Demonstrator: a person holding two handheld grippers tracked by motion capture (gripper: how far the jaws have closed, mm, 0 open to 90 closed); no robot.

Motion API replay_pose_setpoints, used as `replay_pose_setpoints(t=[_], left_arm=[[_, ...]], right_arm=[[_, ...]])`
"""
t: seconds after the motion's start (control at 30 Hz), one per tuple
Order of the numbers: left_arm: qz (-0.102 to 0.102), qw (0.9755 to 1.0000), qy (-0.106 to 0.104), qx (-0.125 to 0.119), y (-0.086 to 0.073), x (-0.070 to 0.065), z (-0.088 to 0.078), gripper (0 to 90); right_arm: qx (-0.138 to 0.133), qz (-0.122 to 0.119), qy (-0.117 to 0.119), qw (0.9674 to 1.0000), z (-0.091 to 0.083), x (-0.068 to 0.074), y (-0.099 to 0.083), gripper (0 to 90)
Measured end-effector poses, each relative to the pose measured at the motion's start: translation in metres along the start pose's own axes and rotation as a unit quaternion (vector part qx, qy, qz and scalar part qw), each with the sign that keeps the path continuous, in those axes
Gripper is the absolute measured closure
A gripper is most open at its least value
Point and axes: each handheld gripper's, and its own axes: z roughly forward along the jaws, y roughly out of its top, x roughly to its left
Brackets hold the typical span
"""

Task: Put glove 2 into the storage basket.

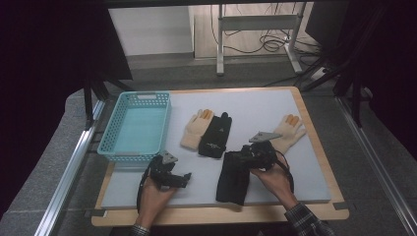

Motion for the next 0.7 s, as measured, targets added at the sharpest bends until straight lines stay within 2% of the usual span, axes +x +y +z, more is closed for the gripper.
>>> replay_pose_setpoints(t=[0.1, 0.2, 0.23, 0.27, 0.3, 0.4, 0.43, 0.47, 0.53, 0.6, 0.7], left_arm=[[-0.001, 1.0000, 0.000, 0.000, 0.000, 0.000, 0.000, 0.9], [-0.003, 1.0000, -0.001, -0.001, 0.000, 0.000, 0.000, 0.9], [-0.001, 1.0000, -0.001, 0.000, 0.000, 0.000, 0.000, 0.9], [-0.001, 1.0000, -0.001, 0.000, 0.000, 0.000, 0.000, 0.9], [-0.001, 1.0000, -0.001, 0.000, 0.000, 0.000, 0.000, 0.9], [-0.001, 1.0000, -0.001, -0.001, 0.000, 0.000, 0.000, 0.9], [-0.001, 1.0000, -0.001, -0.001, 0.000, 0.000, 0.000, 0.9], [-0.001, 1.0000, -0.001, -0.001, 0.000, 0.000, 0.000, 0.8], [-0.001, 1.0000, -0.001, 0.000, 0.000, 0.000, 0.000, 0.9], [-0.001, 1.0000, -0.001, 0.000, 0.000, 0.000, 0.000, 0.9], [-0.001, 1.0000, -0.001, 0.000, 0.000, 0.000, 0.000, 0.9]], right_arm=[[-0.001, -0.010, -0.003, 0.9999, 0.015, -0.005, 0.014, 39.2], [0.001, -0.009, 0.001, 1.0000, 0.023, -0.008, 0.020, 39.4], [0.006, -0.015, 0.001, 0.9999, 0.032, -0.011, 0.027, 40.2], [0.006, -0.015, 0.001, 0.9999, 0.032, -0.011, 0.027, 40.2], [0.010, -0.018, 0.003, 0.9998, 0.042, -0.013, 0.033, 42.9], [0.013, -0.020, 0.003, 0.9997, 0.051, -0.015, 0.040, 45.4], [0.016, -0.023, 0.003, 0.9996, 0.060, -0.017, 0.047, 46.9], [0.016, -0.023, 0.003, 0.9996, 0.060, -0.017, 0.047, 46.9], [0.026, -0.033, 0.003, 0.9991, 0.075, -0.020, 0.055, 48.8], [0.029, -0.032, 0.003, 0.9991, 0.080, -0.021, 0.057, 48.8], [0.042, -0.025, 0.003, 0.9988, 0.099, -0.024, 0.061, 47.2]])
